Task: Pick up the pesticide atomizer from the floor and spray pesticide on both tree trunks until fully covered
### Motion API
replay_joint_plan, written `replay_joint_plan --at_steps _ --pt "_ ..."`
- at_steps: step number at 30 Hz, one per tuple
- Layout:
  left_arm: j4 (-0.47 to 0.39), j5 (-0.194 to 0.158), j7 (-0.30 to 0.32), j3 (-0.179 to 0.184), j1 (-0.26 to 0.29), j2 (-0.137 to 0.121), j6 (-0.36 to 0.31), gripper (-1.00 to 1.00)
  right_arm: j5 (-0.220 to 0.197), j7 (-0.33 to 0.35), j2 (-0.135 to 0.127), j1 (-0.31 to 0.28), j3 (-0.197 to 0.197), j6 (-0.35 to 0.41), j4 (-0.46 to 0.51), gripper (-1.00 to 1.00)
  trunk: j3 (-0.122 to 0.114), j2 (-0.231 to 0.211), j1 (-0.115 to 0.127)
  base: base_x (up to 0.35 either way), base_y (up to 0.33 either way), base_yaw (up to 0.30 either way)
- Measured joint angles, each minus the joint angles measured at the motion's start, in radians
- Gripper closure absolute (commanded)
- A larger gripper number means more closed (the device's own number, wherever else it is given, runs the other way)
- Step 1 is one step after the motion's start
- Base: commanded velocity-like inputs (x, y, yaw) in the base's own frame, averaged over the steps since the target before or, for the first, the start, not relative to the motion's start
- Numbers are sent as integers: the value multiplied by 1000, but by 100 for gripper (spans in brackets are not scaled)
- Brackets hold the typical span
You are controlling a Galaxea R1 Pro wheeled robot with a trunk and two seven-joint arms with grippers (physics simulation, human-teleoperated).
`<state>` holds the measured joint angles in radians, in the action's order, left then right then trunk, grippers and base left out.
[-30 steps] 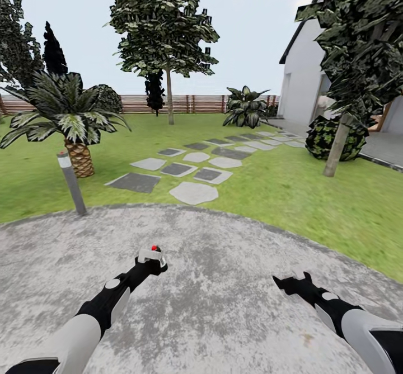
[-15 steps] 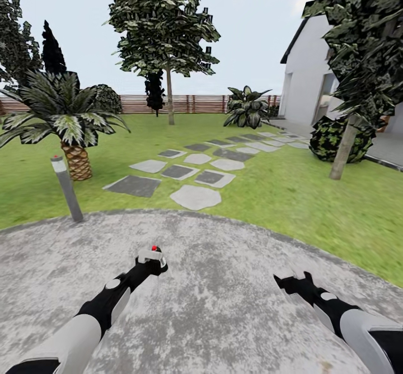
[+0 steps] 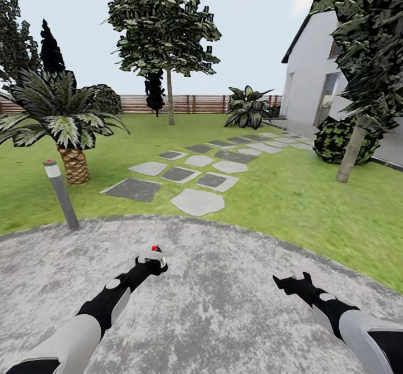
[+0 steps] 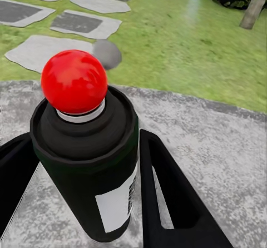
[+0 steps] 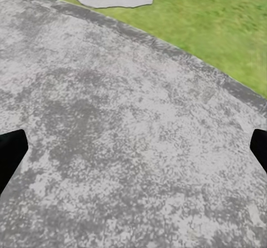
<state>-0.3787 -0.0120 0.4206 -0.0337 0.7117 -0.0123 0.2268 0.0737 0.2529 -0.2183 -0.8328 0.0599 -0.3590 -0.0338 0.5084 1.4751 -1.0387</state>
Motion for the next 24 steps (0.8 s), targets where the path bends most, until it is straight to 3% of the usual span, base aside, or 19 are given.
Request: replay_joint_plan --at_steps 24 --pt "0 0 -1 0 0 0 0 100 0 -1 0 3 0 0 0 -100 0 0 0 345 30 0"
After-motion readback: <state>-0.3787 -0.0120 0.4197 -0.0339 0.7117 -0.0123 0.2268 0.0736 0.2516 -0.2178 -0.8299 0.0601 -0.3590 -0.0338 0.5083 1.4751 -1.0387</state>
